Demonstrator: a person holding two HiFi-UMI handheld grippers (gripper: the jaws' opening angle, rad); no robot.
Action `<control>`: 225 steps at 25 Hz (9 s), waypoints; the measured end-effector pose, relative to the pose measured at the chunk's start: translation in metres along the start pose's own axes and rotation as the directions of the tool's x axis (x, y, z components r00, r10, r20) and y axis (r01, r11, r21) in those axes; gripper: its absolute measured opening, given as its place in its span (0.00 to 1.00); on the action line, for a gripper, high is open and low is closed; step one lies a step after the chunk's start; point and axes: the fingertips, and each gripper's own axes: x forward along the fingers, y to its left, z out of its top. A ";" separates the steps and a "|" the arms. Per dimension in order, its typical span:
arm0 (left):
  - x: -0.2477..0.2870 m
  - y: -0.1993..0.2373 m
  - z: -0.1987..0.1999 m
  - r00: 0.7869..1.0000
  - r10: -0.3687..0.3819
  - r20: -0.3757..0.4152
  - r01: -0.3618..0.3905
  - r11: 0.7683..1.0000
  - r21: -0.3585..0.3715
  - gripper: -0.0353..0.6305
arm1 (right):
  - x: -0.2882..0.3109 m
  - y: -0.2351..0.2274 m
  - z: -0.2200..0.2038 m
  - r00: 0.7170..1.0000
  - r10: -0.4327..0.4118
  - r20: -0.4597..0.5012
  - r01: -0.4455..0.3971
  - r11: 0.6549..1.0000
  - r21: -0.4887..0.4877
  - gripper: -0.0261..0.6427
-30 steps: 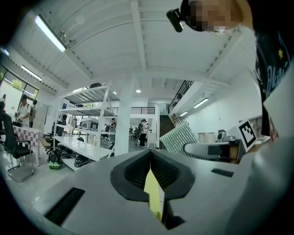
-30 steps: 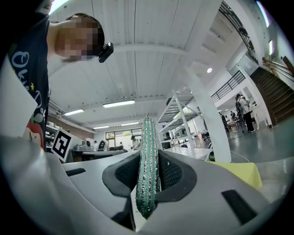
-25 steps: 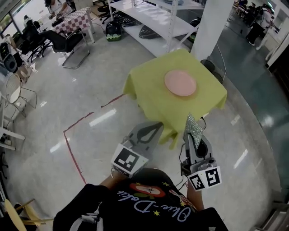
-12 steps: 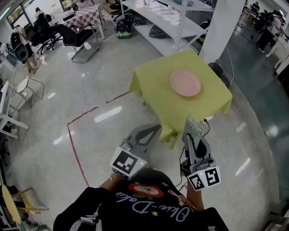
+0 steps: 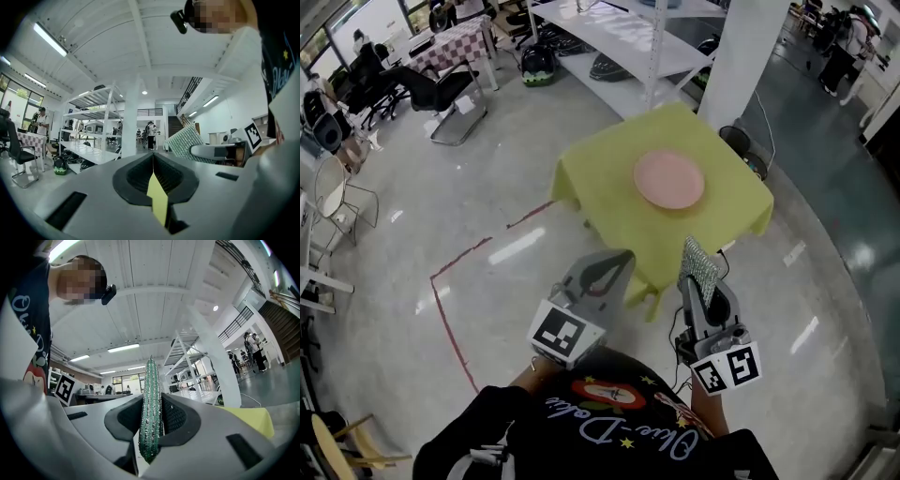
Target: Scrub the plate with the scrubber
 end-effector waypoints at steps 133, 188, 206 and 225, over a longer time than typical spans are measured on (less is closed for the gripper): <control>0.389 0.316 -0.359 0.624 -0.139 -0.769 -0.138 0.949 -0.283 0.10 | 0.359 -0.388 -0.339 0.454 -0.166 -0.875 -0.425 0.823 -0.377 0.13; 0.392 0.313 -0.362 0.619 -0.065 -0.783 -0.195 0.953 -0.234 0.11 | 0.334 -0.401 -0.330 0.442 -0.184 -0.878 -0.396 0.838 -0.375 0.14; 0.390 0.315 -0.362 0.622 -0.043 -0.782 -0.204 0.955 -0.215 0.11 | 0.295 -0.357 -0.361 0.349 -0.149 -0.925 -0.426 0.854 -0.298 0.14; 0.389 0.316 -0.358 0.615 -0.010 -0.788 -0.245 0.948 -0.204 0.11 | 0.264 -0.284 -0.368 0.287 -0.014 -0.958 -0.447 0.882 -0.147 0.14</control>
